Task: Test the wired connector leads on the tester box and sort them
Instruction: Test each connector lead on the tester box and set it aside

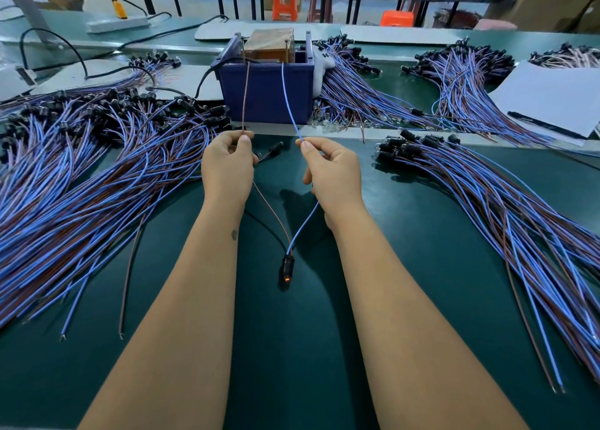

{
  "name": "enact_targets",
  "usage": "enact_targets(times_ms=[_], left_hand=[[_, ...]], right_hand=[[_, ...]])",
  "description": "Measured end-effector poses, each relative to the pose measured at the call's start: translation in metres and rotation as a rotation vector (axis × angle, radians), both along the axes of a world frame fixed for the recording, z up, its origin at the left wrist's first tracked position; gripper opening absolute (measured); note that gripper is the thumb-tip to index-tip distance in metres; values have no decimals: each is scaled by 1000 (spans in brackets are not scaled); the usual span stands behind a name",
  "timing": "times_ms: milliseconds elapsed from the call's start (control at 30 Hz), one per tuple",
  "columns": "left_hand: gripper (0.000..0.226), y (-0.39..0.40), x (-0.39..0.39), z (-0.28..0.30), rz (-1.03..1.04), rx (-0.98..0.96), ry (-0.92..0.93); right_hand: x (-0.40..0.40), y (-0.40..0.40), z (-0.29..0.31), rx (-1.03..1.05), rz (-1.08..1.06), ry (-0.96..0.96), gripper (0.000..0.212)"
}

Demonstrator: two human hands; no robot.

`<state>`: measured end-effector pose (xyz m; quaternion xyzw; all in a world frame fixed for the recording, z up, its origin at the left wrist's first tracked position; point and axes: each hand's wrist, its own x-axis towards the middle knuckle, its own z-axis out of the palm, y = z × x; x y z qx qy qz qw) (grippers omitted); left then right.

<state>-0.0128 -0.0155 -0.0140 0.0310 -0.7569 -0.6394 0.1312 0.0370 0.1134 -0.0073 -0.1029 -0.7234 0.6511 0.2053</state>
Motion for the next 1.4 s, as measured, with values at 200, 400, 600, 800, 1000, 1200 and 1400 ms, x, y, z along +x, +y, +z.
enact_targets(times_ms=[200, 400, 600, 800, 1000, 1200, 1400], left_hand=[[21, -1, 0, 1, -13, -10, 3], [21, -2, 3, 2, -23, -25, 16], [21, -2, 4, 3, -25, -31, 9], [18, 7, 10, 4, -94, -80, -20], [17, 22, 21, 12, -346, 250, -85], [18, 12, 15, 13, -245, 379, -62], [17, 1, 17, 22, -286, 743, -33]], right_hand=[[1, 0, 1, -52, -40, -6, 15], [1, 1, 1, -70, -110, -4, 15], [0, 2, 0, -76, -142, -7, 16], [-1, -2, -1, 58, -66, 25, 15], [-2, -11, -4, 231, 55, -5, 11], [5, -3, 0, 331, 98, -58, 22], [11, 9, 7, 596, 25, -198, 13]])
